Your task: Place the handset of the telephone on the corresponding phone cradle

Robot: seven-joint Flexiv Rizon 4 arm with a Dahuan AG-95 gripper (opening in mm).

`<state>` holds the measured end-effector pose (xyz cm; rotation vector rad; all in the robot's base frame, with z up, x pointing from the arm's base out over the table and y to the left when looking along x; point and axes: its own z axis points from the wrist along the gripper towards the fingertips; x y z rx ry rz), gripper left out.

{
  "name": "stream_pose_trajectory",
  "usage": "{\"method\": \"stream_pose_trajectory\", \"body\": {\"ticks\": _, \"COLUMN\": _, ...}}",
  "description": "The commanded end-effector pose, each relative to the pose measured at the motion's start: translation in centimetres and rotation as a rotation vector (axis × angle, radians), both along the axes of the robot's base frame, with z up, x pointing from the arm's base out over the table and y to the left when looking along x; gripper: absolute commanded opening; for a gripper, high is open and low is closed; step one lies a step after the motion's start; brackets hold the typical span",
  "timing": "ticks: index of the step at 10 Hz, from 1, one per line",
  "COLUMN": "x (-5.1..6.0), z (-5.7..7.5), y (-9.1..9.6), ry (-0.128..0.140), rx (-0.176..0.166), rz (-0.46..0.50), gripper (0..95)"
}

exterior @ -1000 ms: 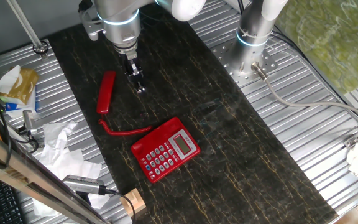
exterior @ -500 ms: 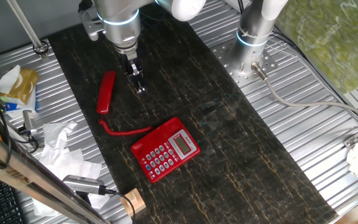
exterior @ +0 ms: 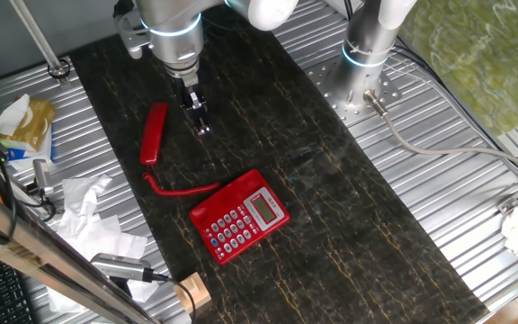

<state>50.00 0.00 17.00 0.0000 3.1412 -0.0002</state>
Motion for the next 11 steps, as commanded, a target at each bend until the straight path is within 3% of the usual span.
{"method": "stream_pose_trajectory", "body": {"ticks": 1, "x": 0.00, "z": 0.00, "y": 0.00, "ry": -0.134, "rx": 0.136, "rz": 0.094, "gripper": 38.0}}
{"method": "stream_pose_trajectory", "body": {"ticks": 11, "x": 0.28, "z": 0.15, "y": 0.08, "ry": -0.129, "rx": 0.129, "rz": 0.106, "gripper": 38.0}}
